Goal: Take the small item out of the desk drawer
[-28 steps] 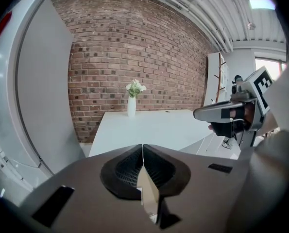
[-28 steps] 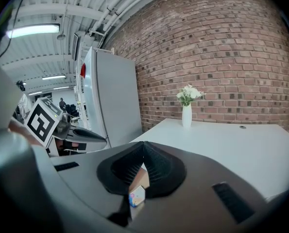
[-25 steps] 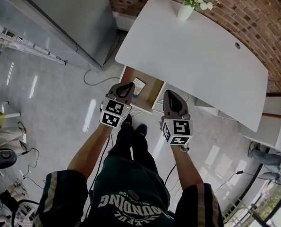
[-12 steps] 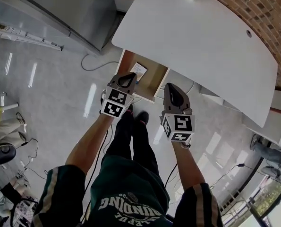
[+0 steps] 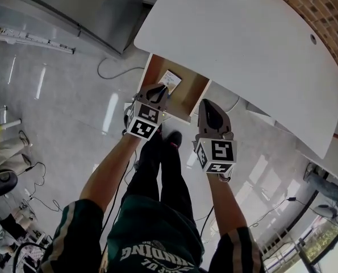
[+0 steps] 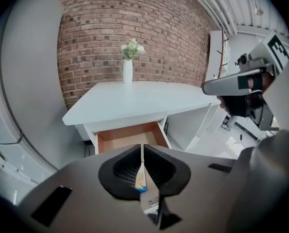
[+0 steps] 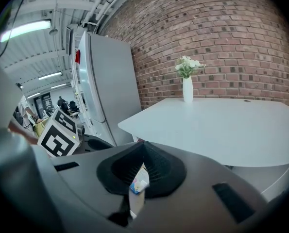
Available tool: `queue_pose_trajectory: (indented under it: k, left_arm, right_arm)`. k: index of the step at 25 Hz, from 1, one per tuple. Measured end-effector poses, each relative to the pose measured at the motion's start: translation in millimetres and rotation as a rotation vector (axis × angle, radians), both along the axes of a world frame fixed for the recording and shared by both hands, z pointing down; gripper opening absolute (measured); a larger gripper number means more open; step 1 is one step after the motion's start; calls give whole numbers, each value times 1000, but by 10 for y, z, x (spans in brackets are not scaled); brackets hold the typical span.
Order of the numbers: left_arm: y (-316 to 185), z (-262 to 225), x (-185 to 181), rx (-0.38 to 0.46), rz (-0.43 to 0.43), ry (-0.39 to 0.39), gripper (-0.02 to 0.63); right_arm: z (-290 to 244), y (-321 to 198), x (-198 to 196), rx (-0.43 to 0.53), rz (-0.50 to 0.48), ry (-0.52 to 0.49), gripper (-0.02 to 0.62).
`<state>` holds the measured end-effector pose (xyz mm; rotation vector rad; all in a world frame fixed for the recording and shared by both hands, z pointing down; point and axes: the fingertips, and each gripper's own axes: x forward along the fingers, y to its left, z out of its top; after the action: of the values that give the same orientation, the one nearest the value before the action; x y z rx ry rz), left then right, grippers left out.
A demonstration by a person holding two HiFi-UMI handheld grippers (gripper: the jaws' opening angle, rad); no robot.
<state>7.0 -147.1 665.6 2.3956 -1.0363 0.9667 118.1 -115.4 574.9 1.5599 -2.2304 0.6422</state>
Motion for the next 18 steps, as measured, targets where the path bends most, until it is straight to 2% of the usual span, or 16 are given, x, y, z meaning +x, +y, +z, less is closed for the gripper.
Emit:
queue_pose_trajectory:
  k: [5, 8, 10, 15, 18]
  left_arm:
    - [-11, 324, 51, -35, 32, -37, 33]
    - [-21, 522, 79, -71, 43, -52, 121]
    - [-39, 642, 92, -83, 49, -65, 154]
    - [-65, 1006, 97, -150, 59, -108, 329]
    - [-80, 1215, 80, -201, 58, -133, 368]
  right_arm:
    - [215, 87, 14, -40, 6, 1, 23]
    - [328, 124, 21, -61, 11, 0, 23]
    - [420, 159, 33, -73, 12, 5, 23]
    - [577, 302, 12, -100, 10, 14, 23]
    - [667, 379, 17, -118, 16, 15, 25]
